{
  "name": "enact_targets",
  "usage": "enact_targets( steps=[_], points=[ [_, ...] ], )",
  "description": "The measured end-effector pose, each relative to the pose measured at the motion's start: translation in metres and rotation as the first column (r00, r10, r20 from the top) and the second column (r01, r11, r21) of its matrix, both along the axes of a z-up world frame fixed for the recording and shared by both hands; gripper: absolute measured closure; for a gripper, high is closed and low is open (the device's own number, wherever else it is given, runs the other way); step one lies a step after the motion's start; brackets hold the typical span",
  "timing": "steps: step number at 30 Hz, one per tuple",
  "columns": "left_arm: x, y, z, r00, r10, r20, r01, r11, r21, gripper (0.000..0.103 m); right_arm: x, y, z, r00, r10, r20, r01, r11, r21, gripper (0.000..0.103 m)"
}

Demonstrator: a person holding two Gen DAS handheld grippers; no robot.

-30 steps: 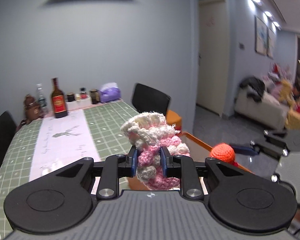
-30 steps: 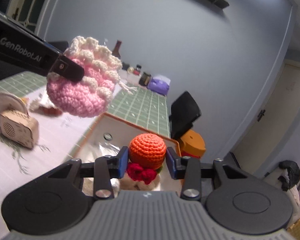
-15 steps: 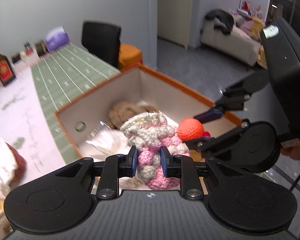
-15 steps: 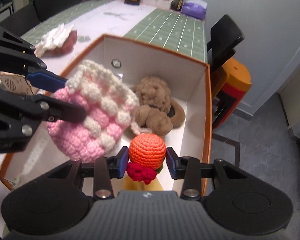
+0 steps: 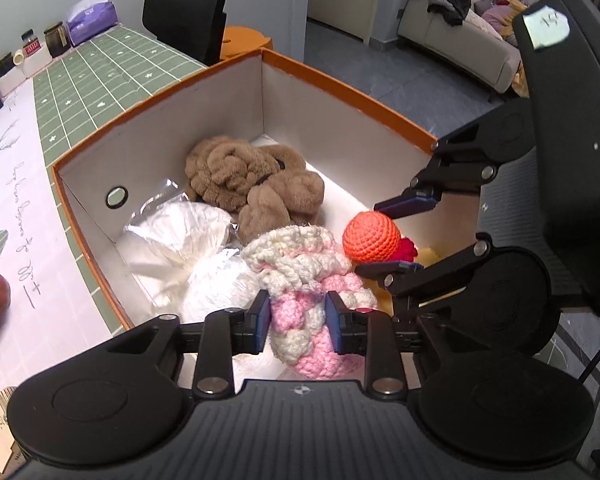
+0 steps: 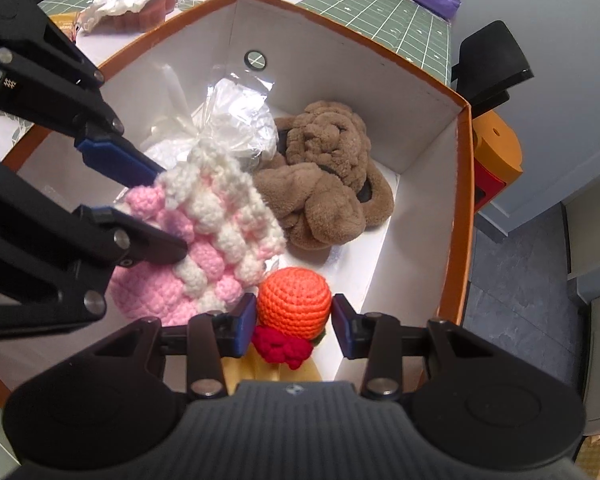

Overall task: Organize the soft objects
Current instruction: 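Carry the ball and pouch into the orange box and open both tools, then withdraw both tools from the box toward the wooden radio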

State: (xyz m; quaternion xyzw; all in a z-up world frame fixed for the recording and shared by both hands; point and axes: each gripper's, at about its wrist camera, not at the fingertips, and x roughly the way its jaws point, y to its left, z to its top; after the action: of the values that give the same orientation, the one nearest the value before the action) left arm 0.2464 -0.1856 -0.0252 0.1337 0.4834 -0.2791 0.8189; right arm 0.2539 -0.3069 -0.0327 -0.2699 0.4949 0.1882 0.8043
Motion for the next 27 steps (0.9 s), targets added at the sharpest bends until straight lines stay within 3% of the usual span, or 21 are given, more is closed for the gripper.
enact_targets(
  steps=[3, 6, 8, 19, 27],
  points=[
    [-0.001, 0.001, 0.002, 1.000, 0.010, 0.002, -0.010, 1.000, 0.007, 0.065, -0.001, 0.000, 0.000, 1.000, 0.005, -0.002, -0.005, 1.000, -0.005, 0.059],
    [-0.005, 0.002, 0.009, 1.000, 0.010, 0.023, -0.010, 1.000, 0.000, 0.064, -0.004, 0.002, 0.002, 1.000, 0.015, 0.007, -0.015, 1.000, -0.015, 0.049],
    [-0.008, 0.004, 0.014, 0.999, 0.015, 0.040, -0.014, 1.000, -0.007, 0.060, -0.008, 0.004, 0.004, 0.999, 0.026, 0.019, -0.026, 0.999, -0.031, 0.049],
    [-0.036, 0.025, 0.048, 0.988, 0.051, 0.144, -0.041, 0.997, -0.071, 0.059, -0.044, 0.008, 0.044, 0.993, 0.016, 0.119, -0.012, 1.000, -0.029, 0.045],
    [-0.080, 0.058, 0.063, 0.949, 0.120, 0.291, -0.083, 0.987, -0.136, 0.060, -0.094, 0.028, 0.075, 0.967, 0.015, 0.255, -0.031, 0.998, 0.058, 0.045]
  ],
)
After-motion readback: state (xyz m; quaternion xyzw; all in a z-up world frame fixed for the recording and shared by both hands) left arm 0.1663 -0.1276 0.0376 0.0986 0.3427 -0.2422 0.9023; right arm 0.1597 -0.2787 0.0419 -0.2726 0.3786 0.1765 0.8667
